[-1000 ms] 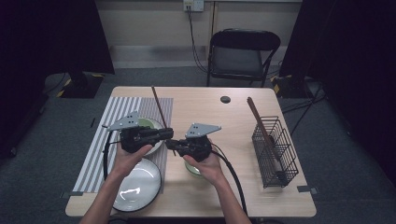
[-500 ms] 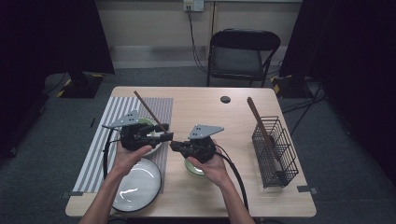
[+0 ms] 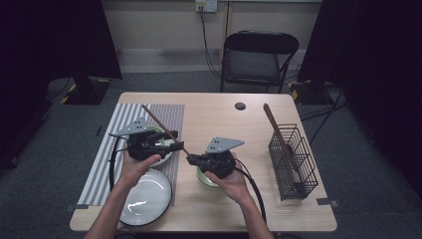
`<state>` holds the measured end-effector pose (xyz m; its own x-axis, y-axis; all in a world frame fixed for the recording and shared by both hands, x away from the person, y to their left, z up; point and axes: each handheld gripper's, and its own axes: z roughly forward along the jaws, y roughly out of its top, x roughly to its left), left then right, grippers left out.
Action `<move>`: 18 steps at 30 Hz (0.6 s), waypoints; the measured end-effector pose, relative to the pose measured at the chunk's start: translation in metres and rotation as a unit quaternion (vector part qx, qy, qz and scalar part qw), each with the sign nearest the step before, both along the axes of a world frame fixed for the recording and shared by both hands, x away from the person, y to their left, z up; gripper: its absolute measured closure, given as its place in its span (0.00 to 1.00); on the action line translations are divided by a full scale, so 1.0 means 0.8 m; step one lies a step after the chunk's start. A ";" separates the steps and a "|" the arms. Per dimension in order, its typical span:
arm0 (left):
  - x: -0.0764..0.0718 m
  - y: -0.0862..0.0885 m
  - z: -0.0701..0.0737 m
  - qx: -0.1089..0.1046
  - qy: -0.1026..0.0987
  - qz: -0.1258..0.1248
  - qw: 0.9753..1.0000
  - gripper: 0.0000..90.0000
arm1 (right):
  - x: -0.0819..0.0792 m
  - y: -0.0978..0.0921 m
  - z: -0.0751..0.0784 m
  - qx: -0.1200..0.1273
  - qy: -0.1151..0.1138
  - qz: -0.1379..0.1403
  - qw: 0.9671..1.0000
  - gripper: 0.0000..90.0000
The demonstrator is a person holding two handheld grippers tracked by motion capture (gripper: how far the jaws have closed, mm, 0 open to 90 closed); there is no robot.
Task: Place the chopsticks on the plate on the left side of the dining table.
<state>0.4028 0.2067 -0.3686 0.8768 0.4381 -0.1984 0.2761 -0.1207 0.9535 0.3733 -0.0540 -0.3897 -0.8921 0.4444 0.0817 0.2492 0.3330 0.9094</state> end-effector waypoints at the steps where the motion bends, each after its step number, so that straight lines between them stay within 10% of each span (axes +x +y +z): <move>1: 0.001 0.001 0.000 0.001 -0.002 -0.001 1.000 0.50 | 0.000 -0.001 0.001 -0.002 -0.003 0.000 1.000 0.96; 18: 0.001 0.025 0.006 -0.010 -0.017 0.045 0.999 0.42 | -0.008 -0.012 -0.001 0.000 -0.005 0.004 1.000 0.96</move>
